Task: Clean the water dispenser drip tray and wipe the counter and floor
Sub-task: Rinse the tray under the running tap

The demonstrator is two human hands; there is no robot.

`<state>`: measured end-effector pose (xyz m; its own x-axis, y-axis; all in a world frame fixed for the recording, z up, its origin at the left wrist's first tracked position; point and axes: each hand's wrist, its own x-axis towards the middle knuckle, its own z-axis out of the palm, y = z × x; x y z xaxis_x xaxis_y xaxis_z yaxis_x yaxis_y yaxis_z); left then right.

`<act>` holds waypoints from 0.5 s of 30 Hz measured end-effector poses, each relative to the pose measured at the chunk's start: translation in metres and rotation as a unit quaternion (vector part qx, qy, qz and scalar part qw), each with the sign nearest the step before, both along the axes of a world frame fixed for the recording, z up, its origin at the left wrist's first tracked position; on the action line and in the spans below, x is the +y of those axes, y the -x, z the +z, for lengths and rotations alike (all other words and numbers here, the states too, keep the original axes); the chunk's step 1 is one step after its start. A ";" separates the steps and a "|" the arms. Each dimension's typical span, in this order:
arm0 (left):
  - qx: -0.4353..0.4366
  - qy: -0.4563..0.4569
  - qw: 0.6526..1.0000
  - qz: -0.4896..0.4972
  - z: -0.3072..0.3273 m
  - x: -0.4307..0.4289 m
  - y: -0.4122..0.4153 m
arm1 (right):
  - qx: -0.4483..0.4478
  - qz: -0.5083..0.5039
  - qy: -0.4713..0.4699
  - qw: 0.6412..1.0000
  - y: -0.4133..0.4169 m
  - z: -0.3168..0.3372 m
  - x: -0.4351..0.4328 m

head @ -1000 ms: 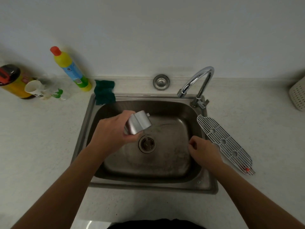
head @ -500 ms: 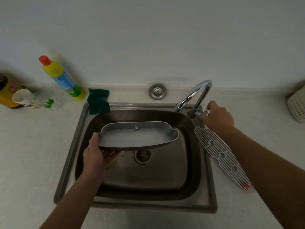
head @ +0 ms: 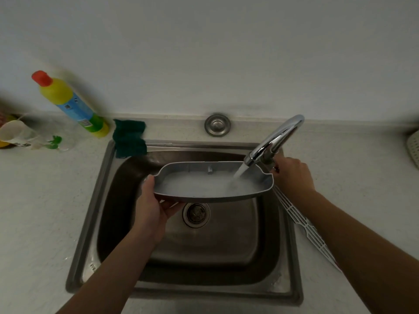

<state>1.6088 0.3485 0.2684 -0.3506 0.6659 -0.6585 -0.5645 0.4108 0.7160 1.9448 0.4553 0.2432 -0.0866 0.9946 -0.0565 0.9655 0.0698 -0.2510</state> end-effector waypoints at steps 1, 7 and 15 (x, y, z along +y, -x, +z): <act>0.004 0.000 1.000 -0.006 0.000 0.002 -0.001 | 0.001 -0.004 0.005 1.000 0.001 0.000 0.000; 0.007 0.017 1.000 -0.021 -0.004 0.007 -0.004 | 0.205 -0.175 0.044 0.962 -0.001 0.019 -0.025; -0.087 0.061 0.993 -0.054 -0.030 0.011 -0.024 | 0.471 -0.281 0.196 0.813 0.013 0.064 -0.085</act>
<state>1.6328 0.3599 0.2387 -0.1550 0.6046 -0.7813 -0.6228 0.5540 0.5524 1.9323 0.3705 0.3075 0.1870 0.8137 -0.5504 0.1833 -0.5793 -0.7942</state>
